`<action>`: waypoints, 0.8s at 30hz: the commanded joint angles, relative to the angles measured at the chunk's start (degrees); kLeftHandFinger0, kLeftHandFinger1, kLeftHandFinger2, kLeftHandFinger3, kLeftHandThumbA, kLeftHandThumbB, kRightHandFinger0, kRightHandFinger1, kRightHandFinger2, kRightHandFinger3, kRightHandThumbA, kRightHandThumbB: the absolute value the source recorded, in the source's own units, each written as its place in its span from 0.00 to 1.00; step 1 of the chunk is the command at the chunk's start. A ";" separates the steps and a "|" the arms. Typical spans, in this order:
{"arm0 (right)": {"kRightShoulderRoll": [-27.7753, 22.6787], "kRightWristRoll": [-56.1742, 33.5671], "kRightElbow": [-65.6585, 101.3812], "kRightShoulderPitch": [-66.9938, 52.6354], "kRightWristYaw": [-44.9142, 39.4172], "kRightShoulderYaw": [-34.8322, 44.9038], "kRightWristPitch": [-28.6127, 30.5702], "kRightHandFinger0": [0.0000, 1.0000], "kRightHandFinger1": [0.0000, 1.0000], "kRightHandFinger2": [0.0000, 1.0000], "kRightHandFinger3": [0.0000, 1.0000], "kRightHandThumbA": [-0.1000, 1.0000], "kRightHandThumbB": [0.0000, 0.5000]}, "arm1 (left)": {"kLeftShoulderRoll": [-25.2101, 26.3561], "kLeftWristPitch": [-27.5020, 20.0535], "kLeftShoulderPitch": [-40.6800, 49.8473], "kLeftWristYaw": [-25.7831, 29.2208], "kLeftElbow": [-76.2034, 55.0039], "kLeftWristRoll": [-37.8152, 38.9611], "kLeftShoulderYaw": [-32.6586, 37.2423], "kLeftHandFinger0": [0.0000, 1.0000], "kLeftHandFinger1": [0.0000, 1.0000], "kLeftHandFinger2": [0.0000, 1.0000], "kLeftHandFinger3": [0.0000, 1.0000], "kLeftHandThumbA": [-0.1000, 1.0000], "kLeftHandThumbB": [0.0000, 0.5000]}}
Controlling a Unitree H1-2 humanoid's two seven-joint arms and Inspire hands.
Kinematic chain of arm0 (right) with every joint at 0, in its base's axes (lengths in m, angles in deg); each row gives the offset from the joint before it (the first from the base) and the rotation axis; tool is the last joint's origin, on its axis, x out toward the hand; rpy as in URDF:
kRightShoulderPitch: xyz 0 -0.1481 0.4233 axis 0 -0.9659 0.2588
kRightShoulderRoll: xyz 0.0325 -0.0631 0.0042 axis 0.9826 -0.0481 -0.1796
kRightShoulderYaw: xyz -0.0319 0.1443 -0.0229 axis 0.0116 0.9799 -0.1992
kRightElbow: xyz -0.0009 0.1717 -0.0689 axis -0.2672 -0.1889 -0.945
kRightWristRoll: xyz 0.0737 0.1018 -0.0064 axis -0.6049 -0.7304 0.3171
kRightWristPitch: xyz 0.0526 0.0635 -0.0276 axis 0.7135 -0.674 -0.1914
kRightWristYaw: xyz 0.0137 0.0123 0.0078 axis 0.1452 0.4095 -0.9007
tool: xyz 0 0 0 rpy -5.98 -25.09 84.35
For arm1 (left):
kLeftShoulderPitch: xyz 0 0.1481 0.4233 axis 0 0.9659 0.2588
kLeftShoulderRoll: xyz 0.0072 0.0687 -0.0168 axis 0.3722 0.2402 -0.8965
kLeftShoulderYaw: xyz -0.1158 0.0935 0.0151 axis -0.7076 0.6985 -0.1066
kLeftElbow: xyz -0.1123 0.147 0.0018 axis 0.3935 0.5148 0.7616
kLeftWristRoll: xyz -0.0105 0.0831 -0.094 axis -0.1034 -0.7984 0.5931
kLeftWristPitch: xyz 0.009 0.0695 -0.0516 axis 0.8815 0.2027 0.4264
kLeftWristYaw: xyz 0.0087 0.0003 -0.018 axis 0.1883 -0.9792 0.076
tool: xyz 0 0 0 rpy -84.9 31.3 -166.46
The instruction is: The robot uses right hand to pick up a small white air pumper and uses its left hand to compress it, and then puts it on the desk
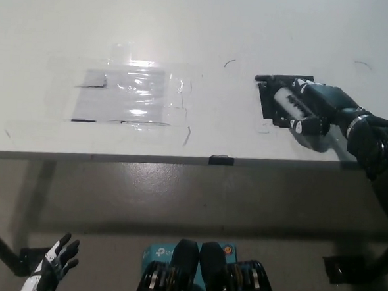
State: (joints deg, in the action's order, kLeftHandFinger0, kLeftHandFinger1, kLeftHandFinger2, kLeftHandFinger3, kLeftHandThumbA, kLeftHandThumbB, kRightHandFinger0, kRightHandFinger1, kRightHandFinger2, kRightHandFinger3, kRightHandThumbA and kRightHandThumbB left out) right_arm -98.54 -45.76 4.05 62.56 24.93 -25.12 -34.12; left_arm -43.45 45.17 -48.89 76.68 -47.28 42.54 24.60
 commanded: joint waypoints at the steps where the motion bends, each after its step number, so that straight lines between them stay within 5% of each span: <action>1: -1.91 -1.96 2.27 3.06 -3.21 -0.01 -0.83 1.00 1.00 1.00 1.00 0.66 0.89 | 0.73 -2.06 0.08 -0.95 -0.80 0.53 -0.29 1.00 1.00 1.00 1.00 1.00 0.41; 14: -3.71 -6.95 11.93 1.80 2.98 7.67 1.83 1.00 1.00 1.00 1.00 0.98 0.84 | 0.82 -1.21 -0.22 -1.25 -1.21 0.67 0.00 1.00 1.00 1.00 1.00 1.00 0.43; 17: -4.37 -10.46 20.53 1.09 4.52 13.24 2.85 1.00 1.00 1.00 1.00 0.95 0.71 | 0.65 -0.83 -0.98 -1.26 -1.25 0.54 0.23 1.00 1.00 1.00 1.00 1.00 0.39; 20: -4.65 -11.27 27.26 0.58 4.93 16.32 2.09 1.00 1.00 1.00 1.00 1.00 0.75 | 0.34 -0.74 -1.03 -1.05 -1.45 0.08 0.43 1.00 1.00 1.00 1.00 1.00 0.40; 21: -4.83 -11.20 31.00 0.12 5.21 17.34 2.03 1.00 1.00 1.00 1.00 1.00 0.86 | 0.29 -0.69 -1.01 -1.07 -1.60 0.22 0.47 1.00 1.00 1.00 1.00 1.00 0.42; 22: -4.76 -11.26 35.15 -0.74 5.23 18.66 0.81 1.00 1.00 1.00 1.00 1.00 0.77 | 0.37 -0.80 -1.37 -1.16 -1.65 0.61 0.39 1.00 1.00 1.00 1.00 1.00 0.42; 24: -4.63 -14.56 45.29 -4.59 4.20 21.97 -0.99 1.00 1.00 1.00 1.00 1.00 0.77 | 0.33 -0.64 -2.71 -1.25 -1.34 0.97 0.39 1.00 1.00 1.00 1.00 1.00 0.44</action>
State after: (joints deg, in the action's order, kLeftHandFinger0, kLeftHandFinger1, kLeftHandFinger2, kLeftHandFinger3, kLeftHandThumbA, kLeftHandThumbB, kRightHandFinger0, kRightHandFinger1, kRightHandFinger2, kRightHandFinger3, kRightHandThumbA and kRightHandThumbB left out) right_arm -101.35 -53.31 32.87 60.60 26.48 -9.21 -33.74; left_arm -43.52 45.26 -50.19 76.57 -47.23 42.77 24.79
